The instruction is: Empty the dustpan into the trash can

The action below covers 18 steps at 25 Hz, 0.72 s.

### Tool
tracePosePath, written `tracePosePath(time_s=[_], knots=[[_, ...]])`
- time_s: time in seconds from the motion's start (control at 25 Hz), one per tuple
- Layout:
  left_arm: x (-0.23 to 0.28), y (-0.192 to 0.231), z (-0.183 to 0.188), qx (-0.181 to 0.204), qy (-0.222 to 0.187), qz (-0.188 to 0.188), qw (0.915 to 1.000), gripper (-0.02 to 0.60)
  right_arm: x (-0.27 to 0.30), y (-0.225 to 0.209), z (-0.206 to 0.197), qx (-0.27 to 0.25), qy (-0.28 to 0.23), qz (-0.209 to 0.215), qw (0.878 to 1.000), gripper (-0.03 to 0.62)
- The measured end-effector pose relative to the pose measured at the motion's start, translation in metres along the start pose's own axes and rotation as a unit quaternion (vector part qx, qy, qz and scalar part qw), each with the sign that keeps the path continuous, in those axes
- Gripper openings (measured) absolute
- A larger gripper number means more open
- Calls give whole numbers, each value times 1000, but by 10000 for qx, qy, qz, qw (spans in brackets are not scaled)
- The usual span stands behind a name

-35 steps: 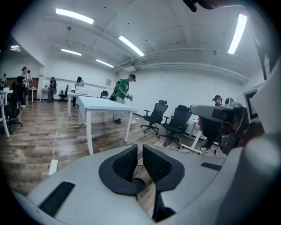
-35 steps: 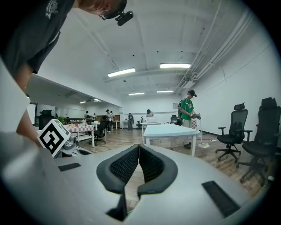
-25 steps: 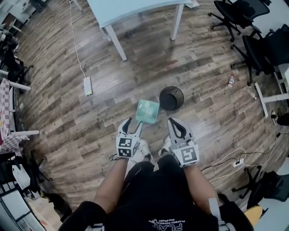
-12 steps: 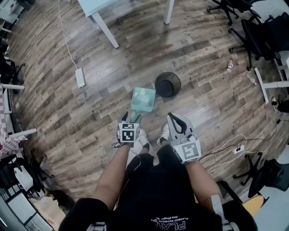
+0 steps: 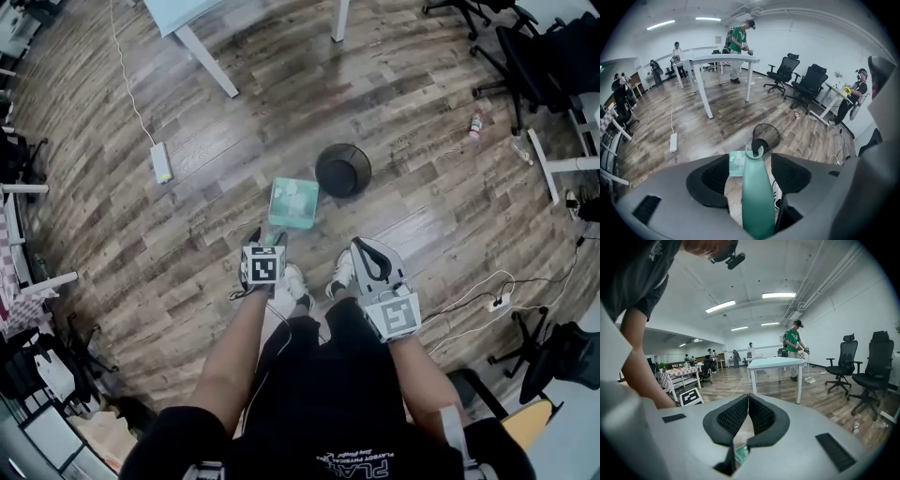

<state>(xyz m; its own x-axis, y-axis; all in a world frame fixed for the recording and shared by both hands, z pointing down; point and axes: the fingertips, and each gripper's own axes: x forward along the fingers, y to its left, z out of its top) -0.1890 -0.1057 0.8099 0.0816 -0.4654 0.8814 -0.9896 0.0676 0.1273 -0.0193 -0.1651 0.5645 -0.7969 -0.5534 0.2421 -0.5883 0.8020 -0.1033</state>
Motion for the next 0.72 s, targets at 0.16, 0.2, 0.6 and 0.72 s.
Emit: tracePosePath(time_s=[0.16,0.2,0.6,0.72], knots=[[7,-2,2,43,127,65,9999,287,-1,-6,-1,27,-1,-19,10000,26],[8,-2,1,51,195,95,9998,283,-1,-7,-1,32,-23,-24,10000,26],[22,2,-7,70,414,339,9985,123,-8,-23,-7,149,6,-159,9998,25],[24,-2,-5,159,399,305,9986,101,-10,-24,-10,153,45,-174,9997,26]])
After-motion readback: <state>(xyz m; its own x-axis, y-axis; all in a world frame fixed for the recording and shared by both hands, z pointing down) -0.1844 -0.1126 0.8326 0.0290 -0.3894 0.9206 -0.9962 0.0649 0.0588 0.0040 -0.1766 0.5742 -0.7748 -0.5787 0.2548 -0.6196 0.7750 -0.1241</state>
